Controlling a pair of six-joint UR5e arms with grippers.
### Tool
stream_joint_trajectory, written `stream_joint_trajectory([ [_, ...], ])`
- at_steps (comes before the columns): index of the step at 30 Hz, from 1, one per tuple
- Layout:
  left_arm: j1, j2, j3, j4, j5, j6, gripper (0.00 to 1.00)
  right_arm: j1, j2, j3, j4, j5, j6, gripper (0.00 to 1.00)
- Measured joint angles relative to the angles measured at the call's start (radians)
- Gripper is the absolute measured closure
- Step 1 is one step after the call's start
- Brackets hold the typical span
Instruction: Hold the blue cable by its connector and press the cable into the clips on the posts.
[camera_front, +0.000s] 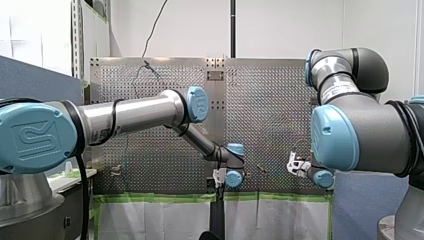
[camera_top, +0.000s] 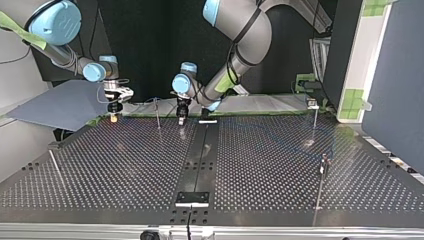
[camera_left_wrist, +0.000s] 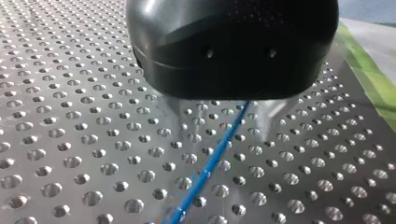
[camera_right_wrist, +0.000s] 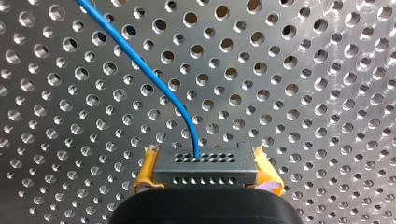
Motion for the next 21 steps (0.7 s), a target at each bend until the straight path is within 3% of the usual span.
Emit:
stream_joint_trajectory([
  [1,0.0,0.0,-0.001,-0.005,0.0,0.003,0.0,0.0,0.0,0.0,0.0,0.0,0.0,1.0],
  [6,0.003,0.012,-0.02,-0.02,-0.002,0.031,0.0,0.001,0.001,0.0,0.0,0.0,0.0,1.0],
  [14,0.007,0.074,-0.085,0.011,-0.023,0.056,0.0,0.001,0.001,0.0,0.003,0.001,0.0,1.0],
  [21,-0.008,0.126,-0.143,-0.032,-0.026,0.105,0.0,0.004,0.001,0.0,0.015,0.006,-0.002,1.0],
])
